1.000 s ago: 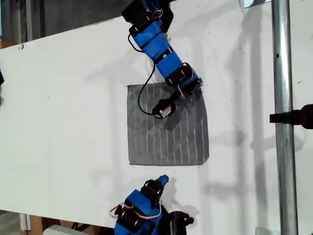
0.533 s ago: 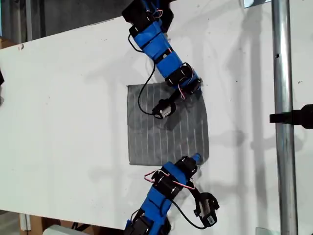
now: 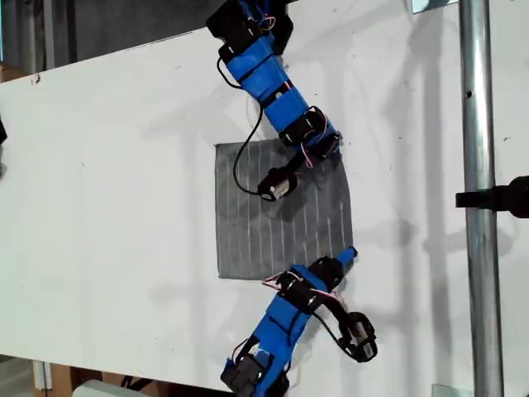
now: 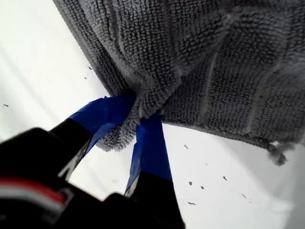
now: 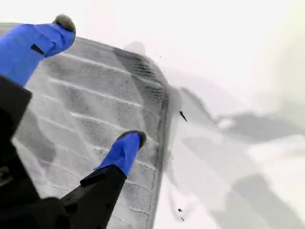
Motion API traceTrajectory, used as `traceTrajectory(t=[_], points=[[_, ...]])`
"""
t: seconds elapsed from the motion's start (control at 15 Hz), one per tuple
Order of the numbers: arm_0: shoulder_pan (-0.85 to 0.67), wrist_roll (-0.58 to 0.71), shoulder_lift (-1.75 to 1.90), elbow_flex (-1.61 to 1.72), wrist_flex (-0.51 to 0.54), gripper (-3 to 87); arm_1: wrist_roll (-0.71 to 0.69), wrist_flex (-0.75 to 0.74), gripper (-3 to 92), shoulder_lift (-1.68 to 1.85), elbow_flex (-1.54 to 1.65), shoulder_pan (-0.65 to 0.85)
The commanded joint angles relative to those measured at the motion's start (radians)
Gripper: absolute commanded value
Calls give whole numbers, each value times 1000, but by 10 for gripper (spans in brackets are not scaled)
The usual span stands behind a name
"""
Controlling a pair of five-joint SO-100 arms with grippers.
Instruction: Grasp corners of a towel and fold twice.
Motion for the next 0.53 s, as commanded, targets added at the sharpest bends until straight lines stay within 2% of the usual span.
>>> traceTrajectory(t=[0.0, 0.2, 0.27, 0.4, 0.47], points=[[14, -44, -74, -32, -25, 363, 2, -5, -1, 21, -41, -8], [6, -118, -169, -28, -40, 306, 3, -2, -1, 23, -51, -18], [5, -124, -178, -23, -52, 245, 5, 2, -1, 23, -51, -20], [6, -107, -212, -31, -63, -18, 5, 5, -1, 23, -57, -25], [12, -127, -204, -34, -54, -18, 5, 8, -1, 23, -58, -25]])
